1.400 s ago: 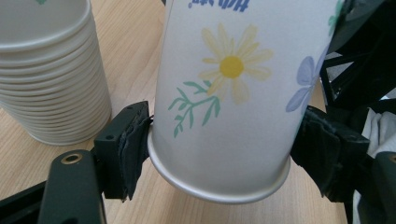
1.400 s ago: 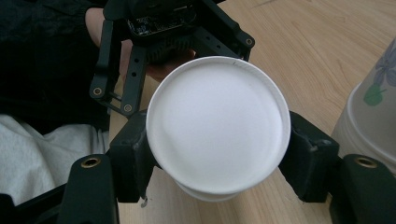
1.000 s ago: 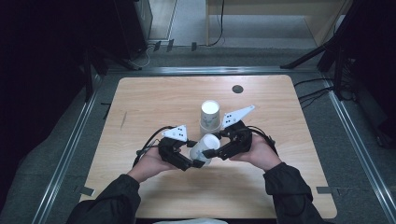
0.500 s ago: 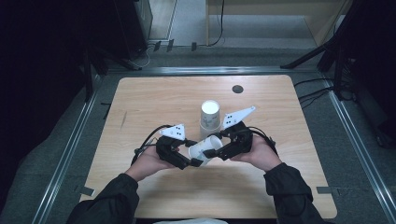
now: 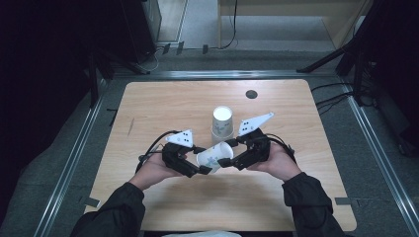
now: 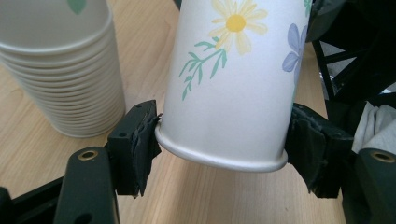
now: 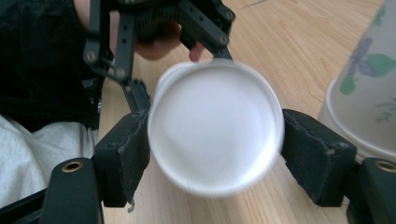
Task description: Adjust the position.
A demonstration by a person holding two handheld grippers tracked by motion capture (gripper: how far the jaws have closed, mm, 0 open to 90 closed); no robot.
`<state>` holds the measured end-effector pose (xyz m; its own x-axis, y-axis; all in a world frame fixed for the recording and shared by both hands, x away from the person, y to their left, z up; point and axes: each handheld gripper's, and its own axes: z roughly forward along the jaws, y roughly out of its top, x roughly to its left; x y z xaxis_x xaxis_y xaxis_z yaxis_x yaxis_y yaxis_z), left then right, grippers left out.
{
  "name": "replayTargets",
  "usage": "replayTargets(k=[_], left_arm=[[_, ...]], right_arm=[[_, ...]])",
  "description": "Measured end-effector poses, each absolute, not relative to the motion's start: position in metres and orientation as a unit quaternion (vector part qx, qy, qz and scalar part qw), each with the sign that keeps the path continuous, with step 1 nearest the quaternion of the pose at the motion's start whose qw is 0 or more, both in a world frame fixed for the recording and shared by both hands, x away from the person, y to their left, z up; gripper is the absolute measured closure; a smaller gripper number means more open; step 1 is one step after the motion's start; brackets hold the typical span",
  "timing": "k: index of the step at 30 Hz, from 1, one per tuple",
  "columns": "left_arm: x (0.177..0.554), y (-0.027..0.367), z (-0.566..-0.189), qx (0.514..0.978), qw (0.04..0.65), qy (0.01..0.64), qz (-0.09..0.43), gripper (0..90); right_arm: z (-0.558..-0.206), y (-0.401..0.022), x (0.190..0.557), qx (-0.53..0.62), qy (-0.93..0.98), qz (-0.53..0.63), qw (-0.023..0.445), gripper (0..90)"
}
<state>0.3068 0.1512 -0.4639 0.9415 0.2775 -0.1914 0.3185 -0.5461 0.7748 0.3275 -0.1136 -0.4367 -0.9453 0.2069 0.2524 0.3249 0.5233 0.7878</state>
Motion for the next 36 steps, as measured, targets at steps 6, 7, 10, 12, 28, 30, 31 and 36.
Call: replayTargets(k=[6, 7, 10, 12, 28, 30, 31, 36], left_arm=[[0.306, 0.16, -0.456, 0.891, 0.424, 0.161, -0.01, 30.1], [0.307, 0.16, -0.453, 0.897, 0.414, 0.154, -0.007, 30.1], [0.307, 0.16, -0.451, 0.901, 0.406, 0.15, -0.008, 30.0], [0.308, 0.159, -0.451, 0.906, 0.398, 0.146, -0.007, 30.0], [0.322, 0.139, -0.459, 0.947, 0.295, 0.12, -0.039, 29.7], [0.317, 0.134, -0.464, 0.952, 0.281, 0.112, -0.042, 29.3], [0.317, 0.134, -0.464, 0.952, 0.281, 0.112, -0.042, 29.2], [0.315, 0.129, -0.466, 0.957, 0.27, 0.099, -0.043, 28.9]], right_arm=[[-0.44, -0.122, 0.323, -0.154, -0.876, -0.453, 0.053, 26.2], [-0.442, -0.123, 0.322, -0.154, -0.879, -0.449, 0.05, 26.2], [-0.444, -0.123, 0.32, -0.153, -0.881, -0.445, 0.042, 26.2], [-0.446, -0.123, 0.317, -0.154, -0.882, -0.445, 0.039, 26.2], [-0.455, -0.123, 0.314, -0.138, -0.888, -0.436, 0.032, 26.2], [-0.457, -0.12, 0.314, -0.133, -0.892, -0.431, 0.036, 26.2], [-0.457, -0.118, 0.313, -0.131, -0.894, -0.428, 0.038, 26.2], [-0.461, -0.111, 0.314, -0.124, -0.898, -0.42, 0.049, 26.2]])
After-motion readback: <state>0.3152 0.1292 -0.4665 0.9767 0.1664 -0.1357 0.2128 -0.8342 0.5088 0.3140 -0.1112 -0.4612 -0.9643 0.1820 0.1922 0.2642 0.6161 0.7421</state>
